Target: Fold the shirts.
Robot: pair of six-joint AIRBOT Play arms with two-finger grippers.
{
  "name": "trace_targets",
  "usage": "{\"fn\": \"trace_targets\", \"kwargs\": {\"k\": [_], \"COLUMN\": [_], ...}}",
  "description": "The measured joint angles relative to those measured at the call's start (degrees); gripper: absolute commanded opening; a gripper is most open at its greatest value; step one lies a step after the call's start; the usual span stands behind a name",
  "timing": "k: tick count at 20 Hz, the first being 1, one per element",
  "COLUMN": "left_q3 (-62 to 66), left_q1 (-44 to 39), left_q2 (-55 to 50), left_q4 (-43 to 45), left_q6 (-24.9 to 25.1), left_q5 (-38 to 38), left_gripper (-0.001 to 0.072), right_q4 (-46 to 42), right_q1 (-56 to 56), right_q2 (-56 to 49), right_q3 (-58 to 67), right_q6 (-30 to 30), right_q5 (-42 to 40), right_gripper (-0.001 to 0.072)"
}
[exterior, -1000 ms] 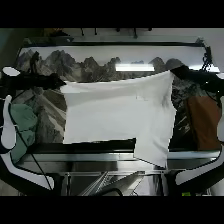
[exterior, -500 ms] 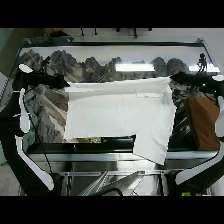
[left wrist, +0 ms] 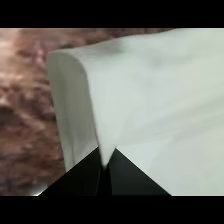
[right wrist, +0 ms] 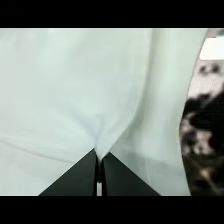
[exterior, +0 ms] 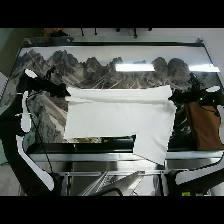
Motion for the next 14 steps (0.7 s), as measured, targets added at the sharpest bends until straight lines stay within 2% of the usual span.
{"fn": "trace_targets", "kwargs": {"k": [4, 5, 6, 7, 8, 11, 14], "left_q3": [-2.43, -2.67, -2.84, -2.95, -2.99, -0.83, 4.81], "left_q1": [-0.61, -0.70, -0.76, -0.81, -0.79, -0.55, 0.63], "left_q2": [0.00, 0.00, 0.00, 0.00, 0.07, 0.15, 0.52], "left_q4": [0.70, 0.74, 0.79, 0.85, 0.44, 0.24, 1.36], "left_q6": [1.97, 2.10, 2.38, 2.47, 2.45, -0.02, -4.02], "left_q5": [2.71, 3.21, 3.45, 3.50, 3.08, -1.20, -8.92], "left_gripper": [0.0015, 0.0015, 0.0062, 0.0419, 0.0693, 0.0687, 0.0687], "right_q4": [-0.70, -0.52, -0.35, -0.13, 0.33, 1.46, 1.31], "right_q1": [0.13, 0.15, 0.15, 0.15, 0.13, -0.13, -1.90], "right_q2": [0.07, 0.00, -0.04, 0.00, 0.20, 3.30, 10.16], "right_q3": [-1.84, -2.01, -2.16, -2.21, -2.25, -2.27, -2.29], "right_q6": [0.00, 0.00, 0.00, -0.02, -0.02, 0.04, 2.38], "right_q5": [-1.81, -2.08, -2.19, -2.58, -2.78, -2.32, -1.20], "right_gripper": [0.0027, 0.0066, 0.0228, 0.0355, 0.0373, 0.0373, 0.0373]}}
